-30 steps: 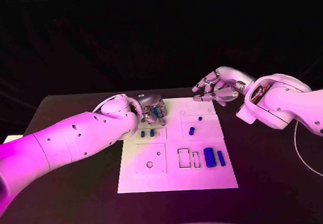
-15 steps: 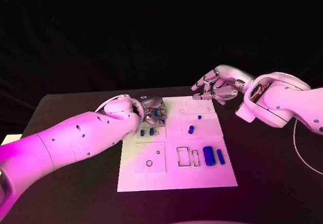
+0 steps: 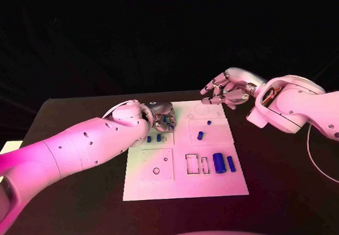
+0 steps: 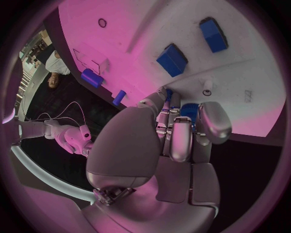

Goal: Assemble the parts on the task board

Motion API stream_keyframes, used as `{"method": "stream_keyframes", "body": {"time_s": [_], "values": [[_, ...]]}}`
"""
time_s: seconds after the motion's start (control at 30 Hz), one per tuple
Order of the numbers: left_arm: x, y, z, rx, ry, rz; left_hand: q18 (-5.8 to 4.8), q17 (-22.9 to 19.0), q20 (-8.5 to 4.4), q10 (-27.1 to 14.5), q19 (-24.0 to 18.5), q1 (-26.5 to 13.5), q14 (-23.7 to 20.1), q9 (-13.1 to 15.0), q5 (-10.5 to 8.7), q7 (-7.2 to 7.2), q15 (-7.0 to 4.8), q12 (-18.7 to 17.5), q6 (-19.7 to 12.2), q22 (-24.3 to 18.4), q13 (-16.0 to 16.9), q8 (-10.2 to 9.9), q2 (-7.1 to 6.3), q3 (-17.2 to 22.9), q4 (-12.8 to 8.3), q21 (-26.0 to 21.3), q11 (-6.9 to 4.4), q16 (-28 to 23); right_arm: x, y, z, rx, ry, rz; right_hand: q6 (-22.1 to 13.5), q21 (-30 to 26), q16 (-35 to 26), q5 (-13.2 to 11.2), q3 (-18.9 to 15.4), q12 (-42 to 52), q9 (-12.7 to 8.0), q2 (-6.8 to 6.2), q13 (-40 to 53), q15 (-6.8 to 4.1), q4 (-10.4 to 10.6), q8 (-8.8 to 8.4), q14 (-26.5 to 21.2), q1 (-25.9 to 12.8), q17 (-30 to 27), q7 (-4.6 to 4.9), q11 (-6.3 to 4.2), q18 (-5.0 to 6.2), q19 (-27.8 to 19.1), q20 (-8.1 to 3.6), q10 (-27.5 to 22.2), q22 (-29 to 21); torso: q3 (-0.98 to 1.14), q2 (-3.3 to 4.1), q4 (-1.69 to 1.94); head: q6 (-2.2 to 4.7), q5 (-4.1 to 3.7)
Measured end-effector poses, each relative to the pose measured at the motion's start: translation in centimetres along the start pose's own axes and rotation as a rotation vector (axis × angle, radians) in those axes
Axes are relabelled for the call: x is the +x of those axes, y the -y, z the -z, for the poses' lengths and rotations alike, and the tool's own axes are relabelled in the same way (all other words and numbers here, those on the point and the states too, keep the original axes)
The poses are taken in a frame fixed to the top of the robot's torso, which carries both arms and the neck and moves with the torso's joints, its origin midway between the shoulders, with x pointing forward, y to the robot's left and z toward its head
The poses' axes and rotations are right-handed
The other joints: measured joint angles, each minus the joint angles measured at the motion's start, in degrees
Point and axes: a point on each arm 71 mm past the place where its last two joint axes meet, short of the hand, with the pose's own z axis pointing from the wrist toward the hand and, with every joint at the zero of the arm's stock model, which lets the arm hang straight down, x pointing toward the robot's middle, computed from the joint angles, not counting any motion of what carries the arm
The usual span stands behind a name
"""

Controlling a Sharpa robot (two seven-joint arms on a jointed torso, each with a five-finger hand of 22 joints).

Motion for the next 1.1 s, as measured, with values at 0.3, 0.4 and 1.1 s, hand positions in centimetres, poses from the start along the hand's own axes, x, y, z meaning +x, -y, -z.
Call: {"method": "stream_keyframes", "body": {"time_s": [0.3,0.4,1.1], "values": [[0.0,0.1,-0.2,-0.013,-0.007,-0.01,0.0,-0.46,0.0,0.77,0.0,-0.01,0.0,-0.26,-0.22,0.15,0.0,-1.16,0.8,0.87,-0.03,-0.66,-0.01,3.5,-1.77,0.62,0.07,0.0,0.0,0.0,0.0,0.0,0.0,0.0,0.0,0.0,0.0,0.0,0.0,0.0,0.0,0.0,0.0,0.0,0.0,0.0,0.0,0.0,0.0,0.0,0.01,0.0,0.0,0.0,0.01,0.0,0.0,-0.02,0.03,0.03,0.01],[0.0,0.1,-0.2,-0.013,-0.006,-0.012,0.0,-0.46,0.0,1.68,0.0,-0.02,-0.13,-0.35,-0.22,0.14,-0.13,-1.38,1.73,1.38,-0.03,-0.78,-0.03,4.66,-2.46,1.14,-0.04,0.26,0.0,0.0,0.0,-0.001,-0.001,0.0,0.0,0.0,0.0,0.0,0.0,0.0,0.0,0.0,0.0,0.0,0.0,0.0,0.0,0.0,-0.01,0.0,0.01,0.0,0.0,0.0,0.01,0.0,0.0,-0.02,0.03,0.05,-0.03],[-2.8,-1.1,2.3,-0.004,0.108,0.053,-0.91,-1.78,0.01,4.5,-0.01,-2.6,-0.2,-0.59,0.73,0.43,-0.2,-4.14,3.88,4.44,0.56,-1.67,-1.96,11.31,-5.92,3.95,0.0,0.33,0.1,-0.1,-0.1,-0.004,-0.001,-0.003,0.0,0.0,0.0,0.0,0.16,0.0,0.0,0.0,0.0,0.0,0.16,0.0,0.0,0.0,-0.02,0.0,0.03,0.0,0.0,0.0,0.03,0.01,-0.05,-0.07,0.09,0.54,0.0]]}}
